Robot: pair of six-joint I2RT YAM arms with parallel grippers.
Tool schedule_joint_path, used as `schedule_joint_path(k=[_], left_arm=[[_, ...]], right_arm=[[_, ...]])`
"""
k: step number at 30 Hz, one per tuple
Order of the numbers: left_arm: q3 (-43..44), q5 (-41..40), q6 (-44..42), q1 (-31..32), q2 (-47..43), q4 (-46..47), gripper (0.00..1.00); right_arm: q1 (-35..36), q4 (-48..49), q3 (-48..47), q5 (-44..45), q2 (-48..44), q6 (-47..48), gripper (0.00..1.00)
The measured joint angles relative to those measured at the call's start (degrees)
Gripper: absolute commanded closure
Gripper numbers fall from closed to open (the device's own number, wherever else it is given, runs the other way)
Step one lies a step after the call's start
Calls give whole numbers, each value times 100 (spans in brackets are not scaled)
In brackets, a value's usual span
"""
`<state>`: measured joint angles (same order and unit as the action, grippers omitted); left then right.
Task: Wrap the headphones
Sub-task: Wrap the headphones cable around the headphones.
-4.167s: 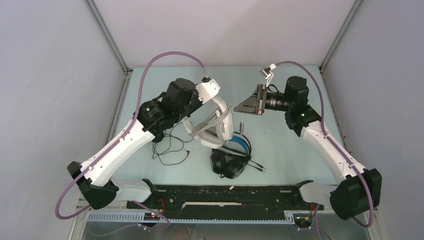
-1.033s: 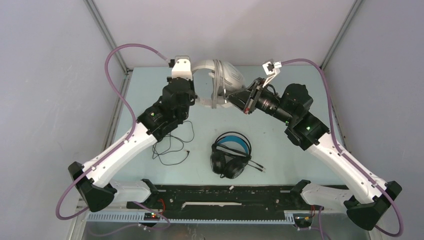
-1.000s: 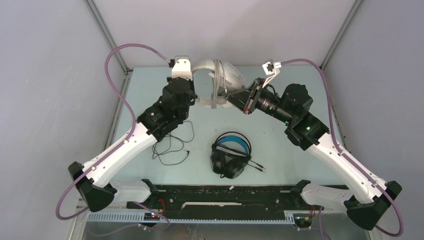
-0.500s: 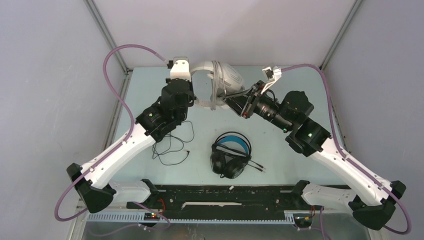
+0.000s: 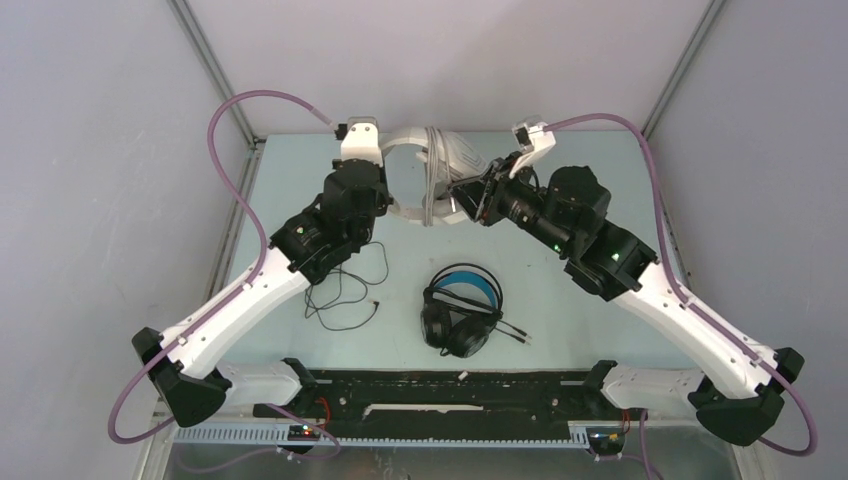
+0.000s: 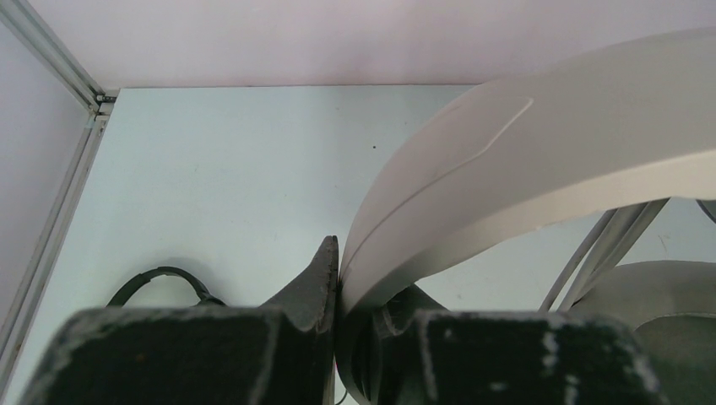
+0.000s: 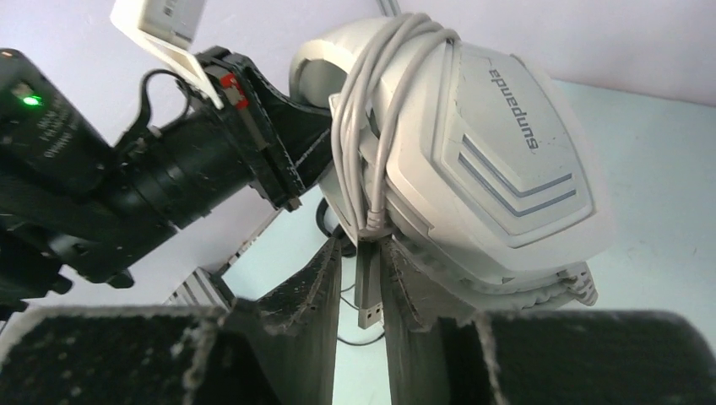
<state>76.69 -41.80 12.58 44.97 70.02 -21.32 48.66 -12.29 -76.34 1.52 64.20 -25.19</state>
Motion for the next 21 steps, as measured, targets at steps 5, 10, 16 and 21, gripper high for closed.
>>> schedule_joint_path(k=[5,10,16,21], left_arm=[[0,11,9,0,0,-87,100],[2,52,85,0,0,-179,100],[4,361,439,-20,0,-402,100],[4,723,857,-81,-7,-590,100]], right_arm=[[63,-103,0,33,216,39,84],[125,-111,0,144,317,160,99],[181,52,28,293,435,361,100],[201,411,223,439,450,627,100]])
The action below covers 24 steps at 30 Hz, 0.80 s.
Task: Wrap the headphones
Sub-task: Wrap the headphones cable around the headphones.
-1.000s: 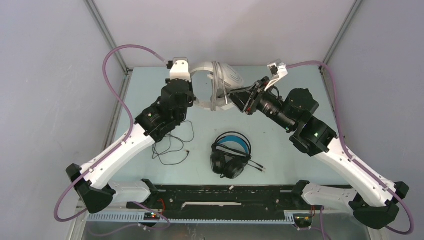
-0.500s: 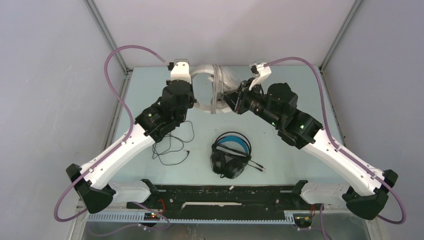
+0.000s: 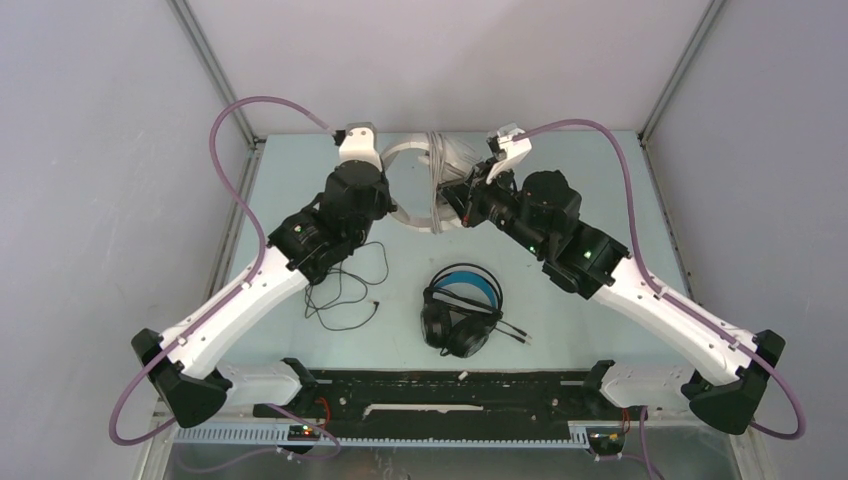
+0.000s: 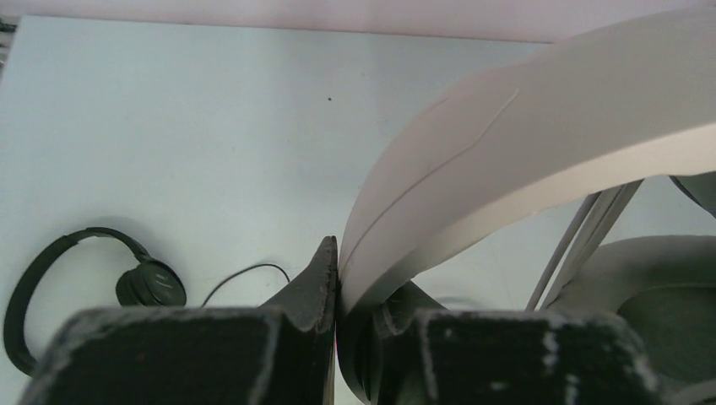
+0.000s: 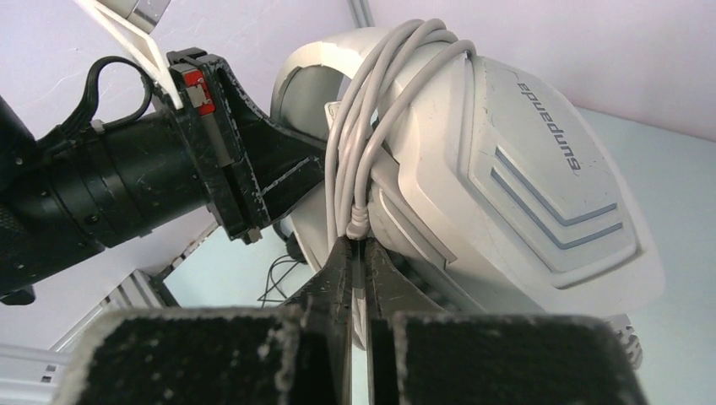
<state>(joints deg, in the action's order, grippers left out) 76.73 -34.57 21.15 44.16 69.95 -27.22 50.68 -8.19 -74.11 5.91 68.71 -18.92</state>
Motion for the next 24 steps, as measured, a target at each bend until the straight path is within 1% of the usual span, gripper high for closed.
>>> schedule_joint_path(k=[10,18,22,24], left_arm=[[-2,407,494,-52,-76,-385,100],[-2,538,734,-74,-122,-391,100],[-2,527,732,-81,-138,-393,100],[-2,511,730,-81,-138,-393,100]], right_arm=[[35,1019,671,203,-37,332,100],[35,1296,728,205,-22,352,100],[31,1300,730,184,-26,221,89],[15,1279,732,146,-39,105,88]])
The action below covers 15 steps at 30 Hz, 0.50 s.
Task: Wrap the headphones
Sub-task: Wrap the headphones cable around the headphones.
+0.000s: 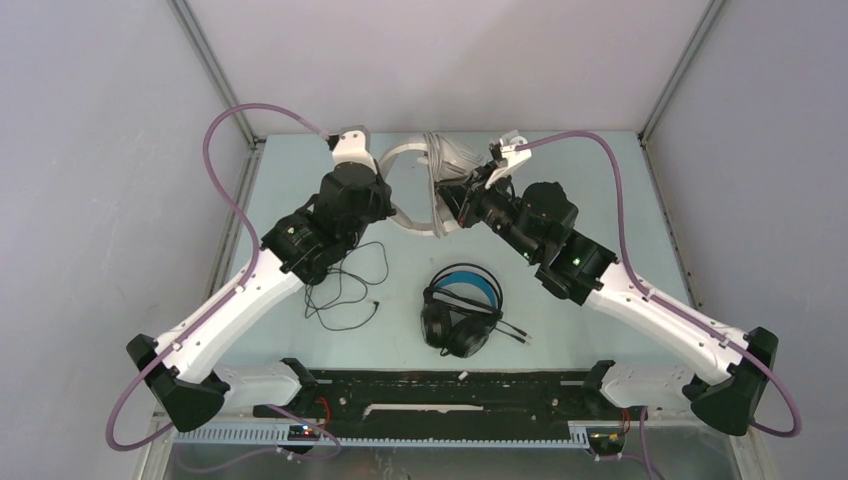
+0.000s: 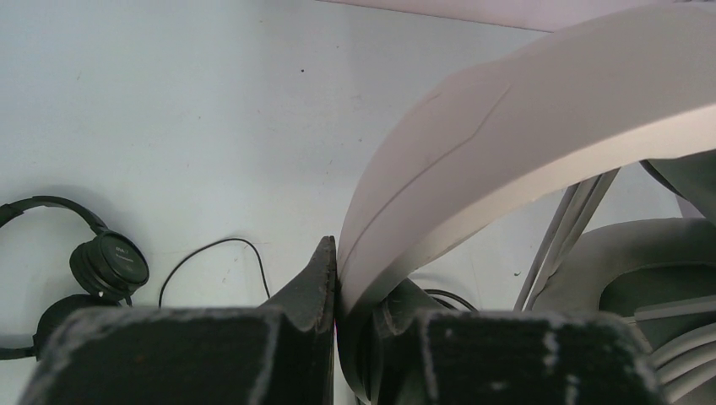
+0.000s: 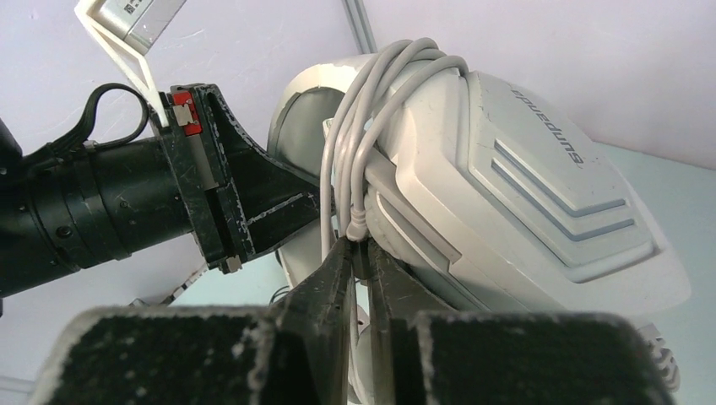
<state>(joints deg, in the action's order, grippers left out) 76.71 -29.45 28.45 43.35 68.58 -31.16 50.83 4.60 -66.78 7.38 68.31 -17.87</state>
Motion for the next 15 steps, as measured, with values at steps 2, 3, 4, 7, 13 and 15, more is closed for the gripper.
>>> schedule_joint_path(k=[2,3,4,7,13,15], left_arm=[[-2,-20,0,2,-2,2,100],[-2,-24,-2,2,-2,2,100],[-2,-26,-13,2,-2,0,100],[-2,-24,-50,2,-2,-2,100],[-2,-4,-46,22,-7,31,100],[-2,20,-46,31,-9,46,100]], right_arm=[[-9,-4,28,-46,-28,-79,88],[-13,0,55,-63,-48,-118,88],[-17,0,79,-76,-68,-146,87],[-63,0,175,-181,-168,-308,84],[-131,-208,269,-378,-417,-610,81],[-155,-341,289,-439,-535,-717,78]])
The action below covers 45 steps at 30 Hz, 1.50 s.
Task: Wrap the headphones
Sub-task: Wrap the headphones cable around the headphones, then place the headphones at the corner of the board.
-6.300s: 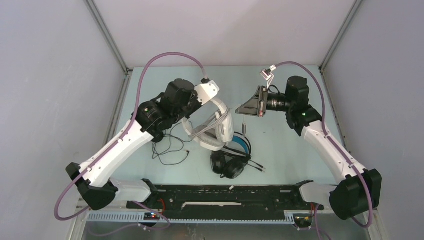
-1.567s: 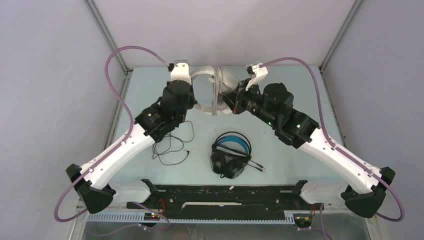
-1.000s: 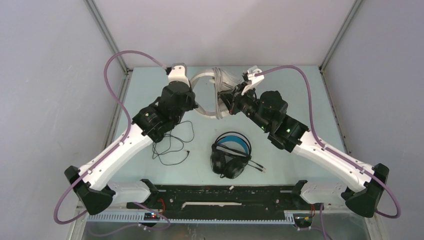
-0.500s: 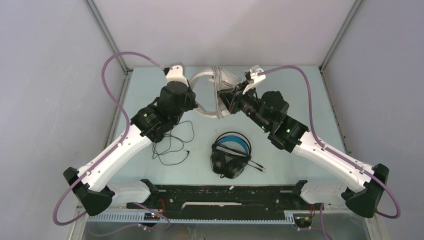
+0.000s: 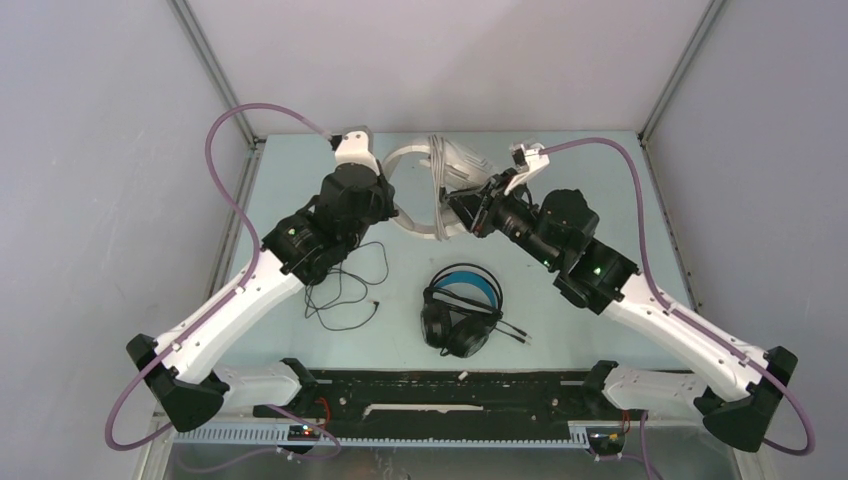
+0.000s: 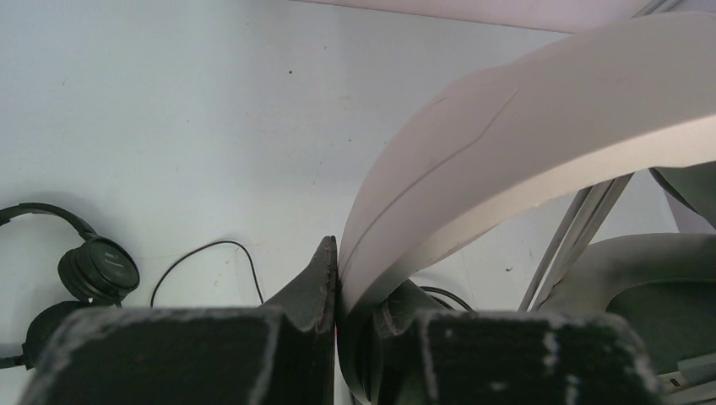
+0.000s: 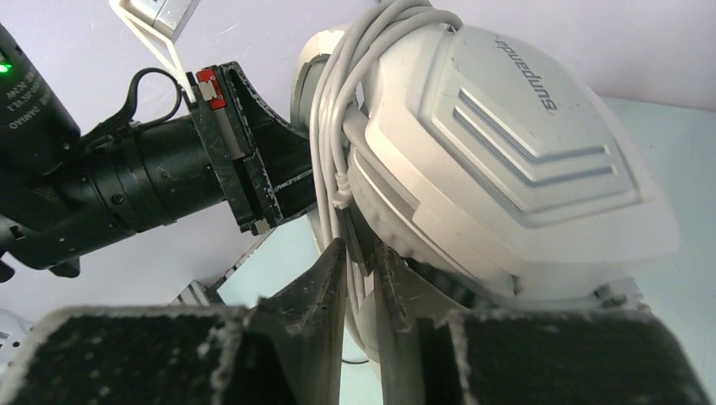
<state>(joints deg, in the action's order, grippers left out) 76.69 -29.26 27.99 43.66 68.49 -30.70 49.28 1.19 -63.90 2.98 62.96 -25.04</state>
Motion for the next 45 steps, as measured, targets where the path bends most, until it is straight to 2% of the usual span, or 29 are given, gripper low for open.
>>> schedule_joint_path(k=[5,9,11,12,13,14,19,24,33,40,45], left_arm=[[0,35,4,-9,-2,98,100],[0,116,4,-57,-2,184,100],[0,149,2,-103,0,229,100],[0,160,2,-136,2,245,100],[2,166,2,-177,9,260,100],[2,186,0,-227,20,273,100],[2,339,-15,-608,197,376,100],[4,409,-4,-1121,588,549,100],[85,732,9,-1880,1871,857,100],[1167,874,-4,-2234,3591,734,100],[1871,883,4,-2415,4385,575,100]], right_arm=[[-142,-223,13,-175,-258,-210,67],[-271,-387,39,-444,-538,-387,50],[-334,-452,42,-564,-706,-459,37],[-358,-496,42,-599,-796,-483,28],[-378,-546,42,-621,-885,-505,10],[-393,-599,42,-636,-970,-533,2],[-413,-988,55,-671,-1287,-540,0],[-385,-1364,608,-686,-1606,-437,0],[-326,-2645,1456,-76,-2232,-417,0],[-299,-3263,1462,494,-2538,-623,0],[-299,-3464,1464,638,-2391,-662,0]])
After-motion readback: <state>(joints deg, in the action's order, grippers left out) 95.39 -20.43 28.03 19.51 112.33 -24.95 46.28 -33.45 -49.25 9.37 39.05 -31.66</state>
